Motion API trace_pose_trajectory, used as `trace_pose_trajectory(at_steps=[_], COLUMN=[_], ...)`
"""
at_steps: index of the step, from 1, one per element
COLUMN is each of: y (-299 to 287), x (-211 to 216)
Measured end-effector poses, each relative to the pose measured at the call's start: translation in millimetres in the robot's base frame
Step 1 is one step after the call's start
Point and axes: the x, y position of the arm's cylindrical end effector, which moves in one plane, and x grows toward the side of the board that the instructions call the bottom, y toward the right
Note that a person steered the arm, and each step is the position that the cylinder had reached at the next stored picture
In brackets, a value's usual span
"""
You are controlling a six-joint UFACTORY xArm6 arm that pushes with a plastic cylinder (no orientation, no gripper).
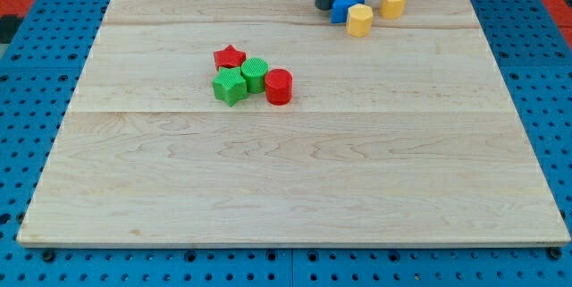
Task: Slide the blue cube into the yellow heart
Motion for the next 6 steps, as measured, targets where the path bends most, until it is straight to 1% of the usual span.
trace_pose_trajectory(at_steps=[1, 2, 3, 4, 6], y=[-24, -24, 22, 65, 31], x=[-2, -36, -32, -19, -26])
